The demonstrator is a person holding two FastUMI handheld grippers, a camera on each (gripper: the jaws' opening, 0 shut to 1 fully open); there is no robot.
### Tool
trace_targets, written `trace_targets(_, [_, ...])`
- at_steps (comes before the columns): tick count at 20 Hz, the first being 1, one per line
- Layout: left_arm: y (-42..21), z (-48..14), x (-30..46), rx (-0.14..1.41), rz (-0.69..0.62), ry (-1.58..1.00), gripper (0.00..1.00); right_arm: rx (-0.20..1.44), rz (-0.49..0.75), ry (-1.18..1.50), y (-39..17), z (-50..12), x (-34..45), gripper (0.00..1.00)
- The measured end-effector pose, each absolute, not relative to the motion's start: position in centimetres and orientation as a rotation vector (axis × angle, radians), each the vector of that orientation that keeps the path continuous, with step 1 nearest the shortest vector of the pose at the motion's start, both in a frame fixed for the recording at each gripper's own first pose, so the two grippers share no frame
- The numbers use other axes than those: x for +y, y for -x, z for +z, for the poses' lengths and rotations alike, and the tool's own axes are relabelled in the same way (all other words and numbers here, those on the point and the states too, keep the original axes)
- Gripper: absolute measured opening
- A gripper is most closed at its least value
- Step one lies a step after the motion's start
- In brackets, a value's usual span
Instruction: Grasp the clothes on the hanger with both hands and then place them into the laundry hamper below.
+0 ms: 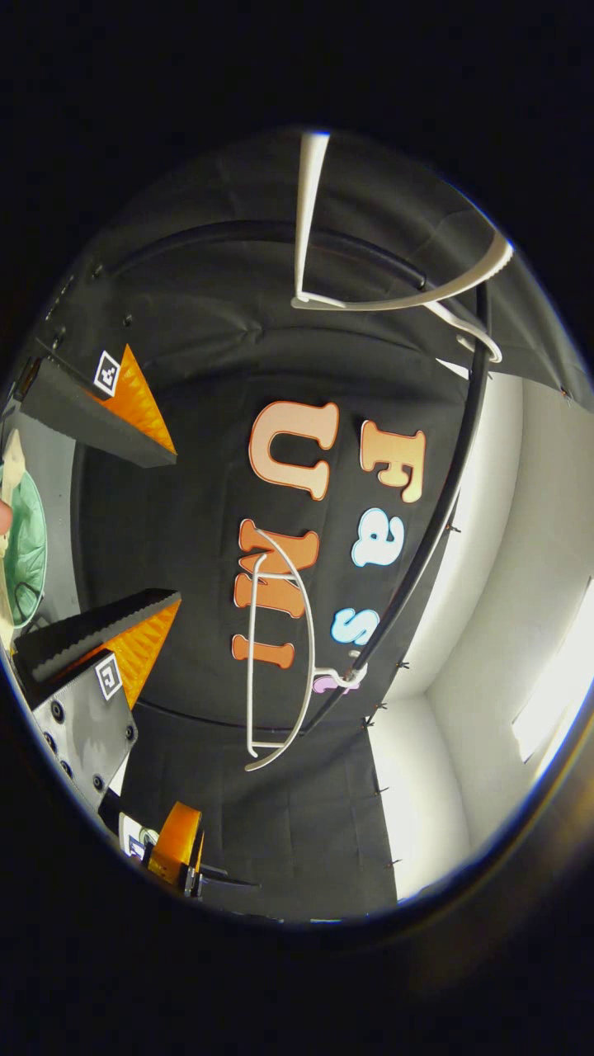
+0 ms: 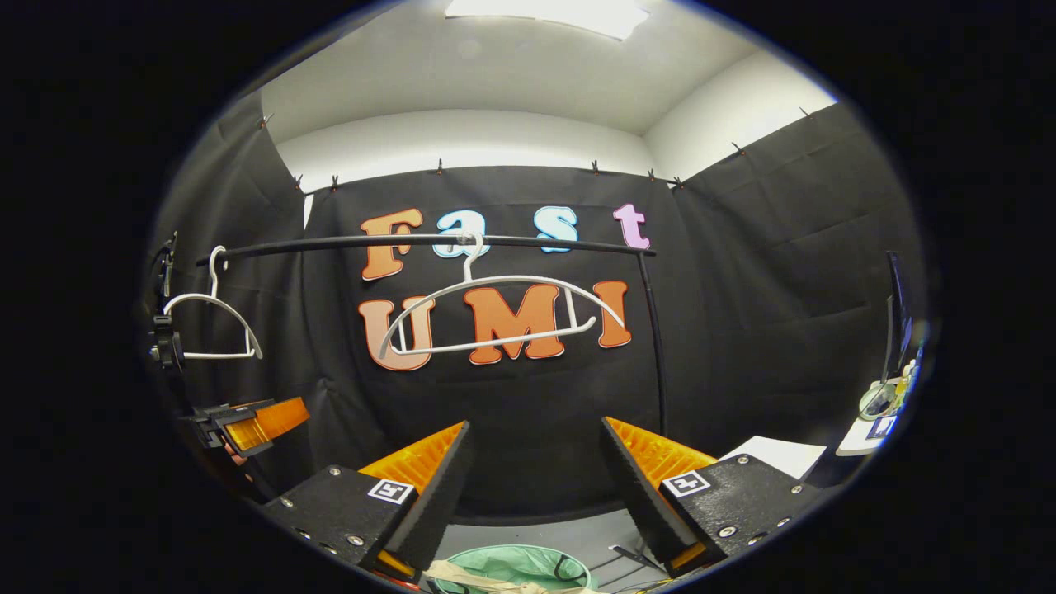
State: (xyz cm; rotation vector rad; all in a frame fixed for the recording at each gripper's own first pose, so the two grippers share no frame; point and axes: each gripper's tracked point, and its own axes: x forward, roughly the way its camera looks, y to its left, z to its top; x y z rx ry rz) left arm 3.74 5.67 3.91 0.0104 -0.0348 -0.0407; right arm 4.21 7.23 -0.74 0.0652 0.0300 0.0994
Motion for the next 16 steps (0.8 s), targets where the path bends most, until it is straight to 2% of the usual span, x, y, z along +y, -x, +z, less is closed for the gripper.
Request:
trace_targets(5, [-4.0, 4.1, 5.6, -0.044, -0.038, -0.014, 0.94, 0.046, 0.095, -0.066, -4.3, -1.7, 6.8, 0.94])
trace_targets(6, [-4.0, 3.9, 5.5, -0.039, -0.039, -0.012, 0.97, 0.049, 0.094, -0.065, -4.3, -1.7, 6.7, 0.94])
trace_targets(9, [-4.2, 3.7, 5.0, -0.031, -0.051, -0.011, 0.94, 0.054, 0.09, -0.066, -4.4, -2.0, 6.6, 0.94])
trace_targets(11, [-4.4, 3.5, 5.0, -0.025, -0.057, -0.016, 1.0, 0.063, 0.089, -0.064, -4.4, -2.4, 6.6, 0.94])
trace_targets(15, [-4.7, 3.1, 4.8, -0.018, -0.06, -0.013, 1.0, 0.069, 0.096, -0.059, -4.6, -2.8, 7.0, 0.94])
trace_targets(16, [-4.6, 3.1, 5.0, -0.018, -0.058, -0.013, 1.0, 0.07, 0.098, -0.057, -4.7, -2.8, 7.1, 0.85])
